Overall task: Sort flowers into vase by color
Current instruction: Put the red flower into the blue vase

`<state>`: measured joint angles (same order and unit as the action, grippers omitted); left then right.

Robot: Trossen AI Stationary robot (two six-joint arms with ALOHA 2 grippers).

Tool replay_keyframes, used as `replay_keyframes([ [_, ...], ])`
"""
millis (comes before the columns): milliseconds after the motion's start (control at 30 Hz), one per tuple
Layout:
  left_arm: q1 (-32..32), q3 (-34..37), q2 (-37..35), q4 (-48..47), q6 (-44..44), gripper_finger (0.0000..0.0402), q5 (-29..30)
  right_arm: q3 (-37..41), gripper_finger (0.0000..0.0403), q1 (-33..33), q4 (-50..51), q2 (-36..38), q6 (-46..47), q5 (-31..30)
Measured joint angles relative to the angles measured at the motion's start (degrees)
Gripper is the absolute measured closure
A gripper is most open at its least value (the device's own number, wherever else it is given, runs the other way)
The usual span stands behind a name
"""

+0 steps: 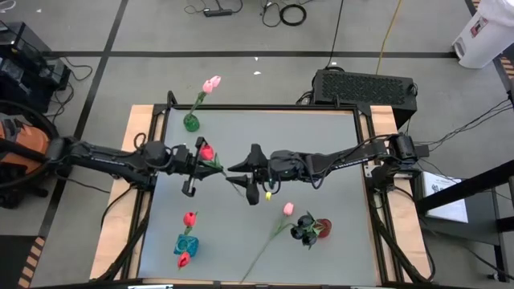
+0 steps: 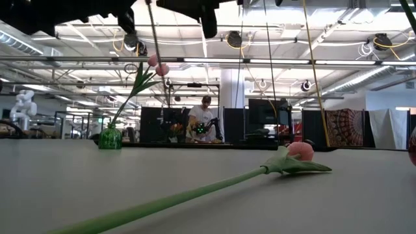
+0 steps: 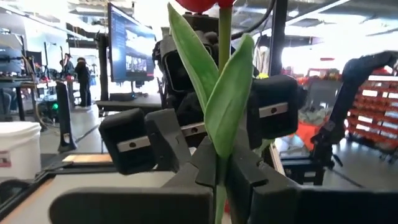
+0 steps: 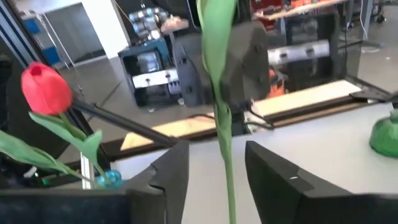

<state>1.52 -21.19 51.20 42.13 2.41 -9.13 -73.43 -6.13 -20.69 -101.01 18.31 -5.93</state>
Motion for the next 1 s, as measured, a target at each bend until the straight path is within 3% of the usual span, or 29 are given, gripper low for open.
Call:
replay_keyframes([
  [567, 0.0, -0.5, -29.9, -37.5, -2.9, 0.0387, -1.1, 0.0, 0.025, 0.1, 9.0, 0.0, 0.4, 0.0],
  [867, 0.0, -11.3, -39.4, -63.9, -6.2, 0.0387, -1.6, 0.0, 0.025, 0.1, 9.9, 0.0, 0.3, 0.0],
  [1000, 0.0, -15.6, -39.7, -72.6, -6.2, 0.0387, -8.7, 0.0, 0.025, 0.1, 9.9, 0.0, 0.5, 0.0],
])
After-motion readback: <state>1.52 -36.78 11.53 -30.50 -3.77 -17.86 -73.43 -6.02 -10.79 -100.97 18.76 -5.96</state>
